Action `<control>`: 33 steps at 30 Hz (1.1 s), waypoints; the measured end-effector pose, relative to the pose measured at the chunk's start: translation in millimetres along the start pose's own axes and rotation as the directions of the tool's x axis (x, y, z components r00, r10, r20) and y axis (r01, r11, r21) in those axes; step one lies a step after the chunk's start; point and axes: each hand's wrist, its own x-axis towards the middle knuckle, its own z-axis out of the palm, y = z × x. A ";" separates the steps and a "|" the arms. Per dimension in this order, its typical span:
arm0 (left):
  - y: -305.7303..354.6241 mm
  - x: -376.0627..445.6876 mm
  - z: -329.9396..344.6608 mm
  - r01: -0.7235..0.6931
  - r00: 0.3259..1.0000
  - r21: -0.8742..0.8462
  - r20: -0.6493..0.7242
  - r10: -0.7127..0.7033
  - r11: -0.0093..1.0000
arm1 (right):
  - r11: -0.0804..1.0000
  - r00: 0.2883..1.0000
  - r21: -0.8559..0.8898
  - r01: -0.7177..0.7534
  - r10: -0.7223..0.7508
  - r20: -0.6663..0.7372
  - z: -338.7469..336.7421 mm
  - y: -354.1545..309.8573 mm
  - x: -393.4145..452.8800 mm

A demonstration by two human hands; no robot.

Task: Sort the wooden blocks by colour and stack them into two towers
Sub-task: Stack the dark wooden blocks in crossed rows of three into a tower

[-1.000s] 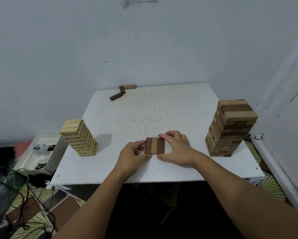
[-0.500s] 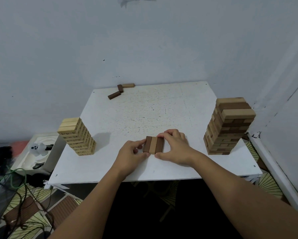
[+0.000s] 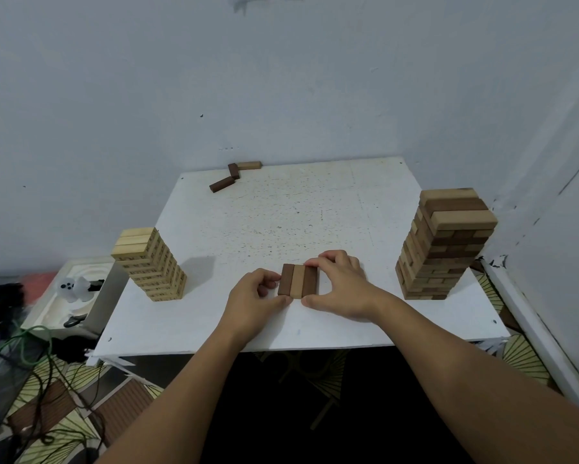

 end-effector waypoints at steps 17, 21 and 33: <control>23.2 51.6 -37.3 -0.089 0.921 0.390 0.384 -0.074 0.916 | 0.999 1.000 0.046 -0.007 0.007 -0.004 -0.8 6.0 2.8; 14.9 45.0 -32.5 -0.077 0.939 0.325 0.342 -0.041 0.943 | 0.998 1.000 0.067 -0.002 0.002 0.005 -1.2 7.4 2.3; 3.9 39.9 -25.6 -0.116 0.952 0.309 0.307 0.017 0.944 | 0.999 0.999 0.049 -0.005 0.003 0.032 -1.5 4.0 -0.1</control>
